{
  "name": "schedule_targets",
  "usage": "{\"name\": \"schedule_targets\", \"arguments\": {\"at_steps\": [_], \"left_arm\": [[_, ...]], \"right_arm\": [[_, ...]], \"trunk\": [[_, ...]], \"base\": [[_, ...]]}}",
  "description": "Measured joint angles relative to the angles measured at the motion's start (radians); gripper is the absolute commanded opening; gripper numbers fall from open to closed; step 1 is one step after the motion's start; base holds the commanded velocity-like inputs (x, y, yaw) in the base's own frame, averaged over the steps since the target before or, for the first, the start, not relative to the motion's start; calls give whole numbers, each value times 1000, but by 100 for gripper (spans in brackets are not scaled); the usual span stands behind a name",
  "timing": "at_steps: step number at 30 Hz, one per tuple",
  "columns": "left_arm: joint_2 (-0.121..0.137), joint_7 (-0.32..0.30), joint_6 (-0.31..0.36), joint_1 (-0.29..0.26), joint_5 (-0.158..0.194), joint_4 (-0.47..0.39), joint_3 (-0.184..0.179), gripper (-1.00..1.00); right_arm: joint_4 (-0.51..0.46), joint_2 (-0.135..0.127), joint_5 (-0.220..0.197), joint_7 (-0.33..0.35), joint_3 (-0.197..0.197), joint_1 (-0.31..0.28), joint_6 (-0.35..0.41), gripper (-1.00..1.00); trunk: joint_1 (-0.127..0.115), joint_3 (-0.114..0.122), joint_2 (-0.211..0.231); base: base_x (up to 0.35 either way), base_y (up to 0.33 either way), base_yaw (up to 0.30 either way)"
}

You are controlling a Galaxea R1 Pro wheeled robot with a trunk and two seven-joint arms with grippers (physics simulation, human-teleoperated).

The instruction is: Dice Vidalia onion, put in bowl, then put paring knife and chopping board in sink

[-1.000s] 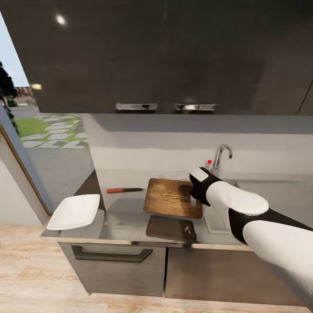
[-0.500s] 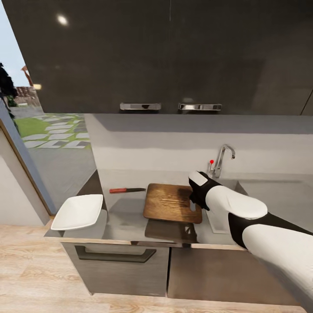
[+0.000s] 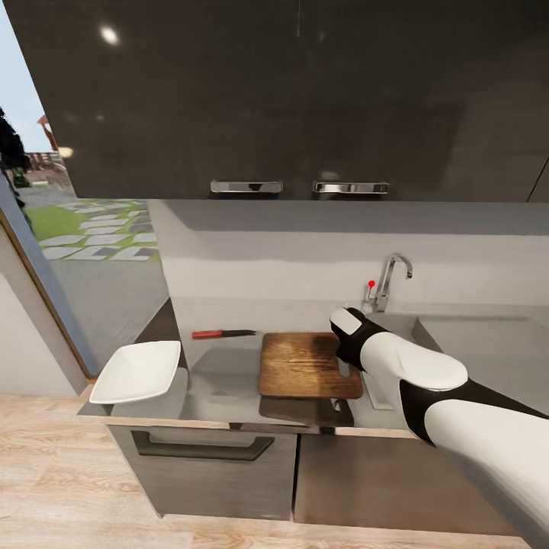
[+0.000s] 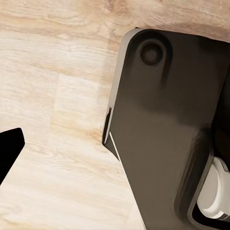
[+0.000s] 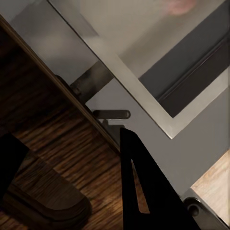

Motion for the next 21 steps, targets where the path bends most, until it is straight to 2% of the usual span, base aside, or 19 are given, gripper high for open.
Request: {"name": "schedule_targets", "arguments": {"at_steps": [11, 21], "left_arm": [[0, 0, 0, 0, 0, -1, 0, 100], [0, 0, 0, 0, 0, 0, 0, 100]], "right_arm": [[2, 0, -1, 4, 2, 10, 7, -100], [3, 0, 0, 13, -1, 25, 7, -100]], "trunk": [[0, 0, 0], [0, 0, 0]], "base": [[4, 0, 0], [79, 0, 0]]}}
